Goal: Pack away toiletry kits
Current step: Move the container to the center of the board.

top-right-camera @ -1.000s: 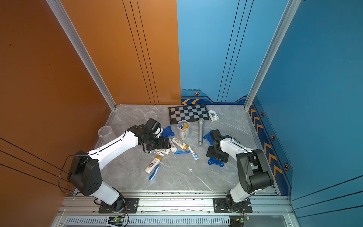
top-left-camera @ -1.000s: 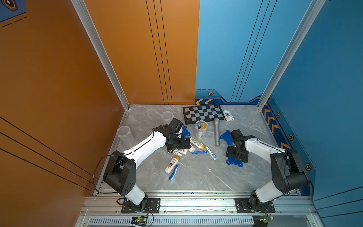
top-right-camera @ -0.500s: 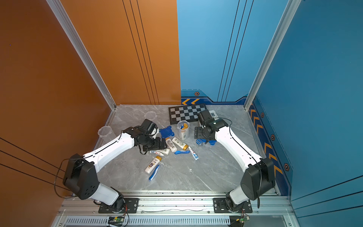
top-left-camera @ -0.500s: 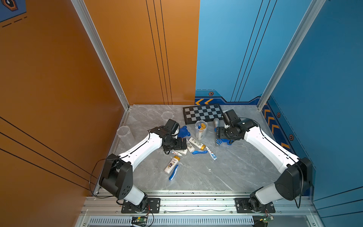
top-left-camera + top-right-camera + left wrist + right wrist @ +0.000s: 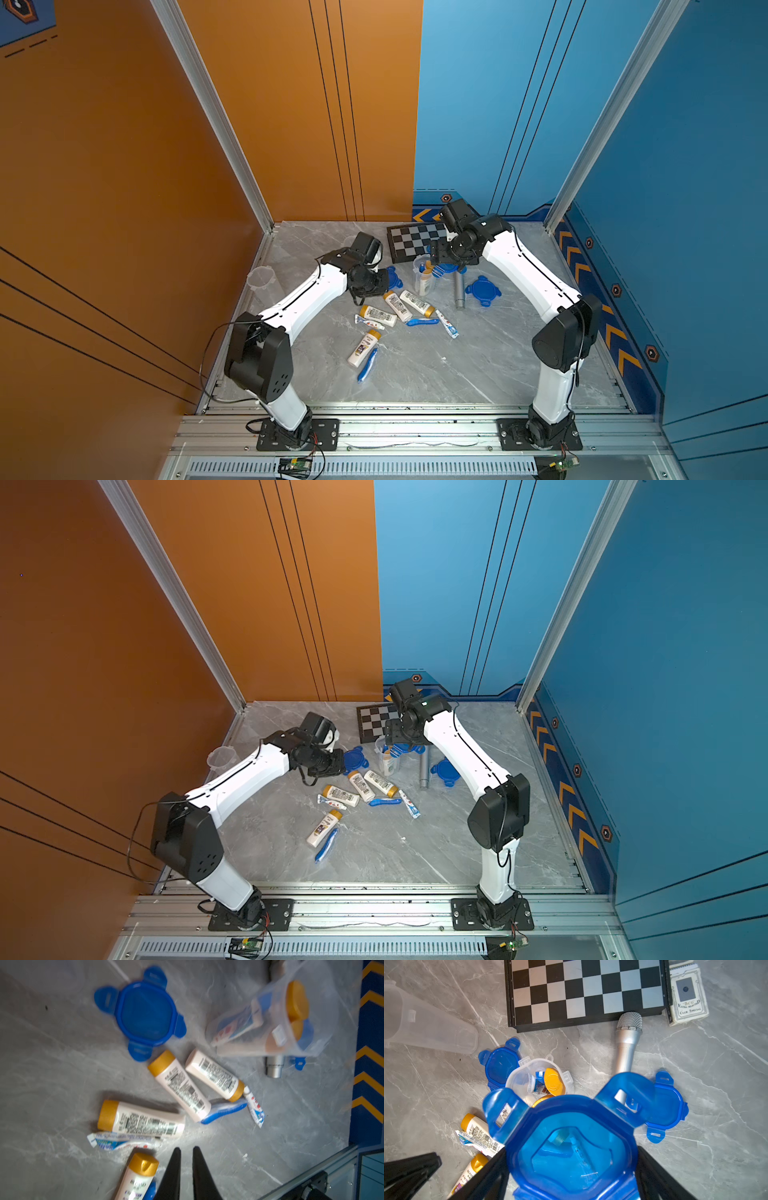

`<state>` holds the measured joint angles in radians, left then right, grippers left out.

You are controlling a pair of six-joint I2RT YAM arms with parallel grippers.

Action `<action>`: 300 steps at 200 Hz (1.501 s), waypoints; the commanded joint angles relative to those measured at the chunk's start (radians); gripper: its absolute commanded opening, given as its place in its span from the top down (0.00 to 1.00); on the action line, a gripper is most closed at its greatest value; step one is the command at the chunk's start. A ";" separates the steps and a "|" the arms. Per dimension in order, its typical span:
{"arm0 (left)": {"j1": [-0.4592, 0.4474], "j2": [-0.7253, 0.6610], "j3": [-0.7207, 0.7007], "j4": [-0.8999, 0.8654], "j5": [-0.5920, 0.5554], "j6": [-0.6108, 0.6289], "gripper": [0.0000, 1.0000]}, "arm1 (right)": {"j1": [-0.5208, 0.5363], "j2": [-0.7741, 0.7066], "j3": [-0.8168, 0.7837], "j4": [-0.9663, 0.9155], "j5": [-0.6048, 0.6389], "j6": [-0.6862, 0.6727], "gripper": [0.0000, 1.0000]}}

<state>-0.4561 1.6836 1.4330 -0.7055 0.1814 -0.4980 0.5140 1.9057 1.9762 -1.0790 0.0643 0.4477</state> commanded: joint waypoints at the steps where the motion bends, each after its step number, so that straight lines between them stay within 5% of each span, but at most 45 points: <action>1: 0.008 0.095 0.119 0.011 -0.063 0.004 0.97 | -0.001 -0.049 0.009 -0.068 0.020 0.050 0.21; 115: -0.022 0.528 0.557 0.140 -0.015 -0.031 1.00 | -0.053 -0.211 -0.137 -0.085 0.016 0.080 0.21; 300: -0.087 0.445 0.309 0.307 0.068 -0.110 1.00 | -0.103 -0.269 -0.227 -0.073 0.012 0.075 0.21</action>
<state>-0.5247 2.1834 1.7729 -0.4416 0.2104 -0.5884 0.4164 1.6642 1.7645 -1.1343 0.0784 0.5144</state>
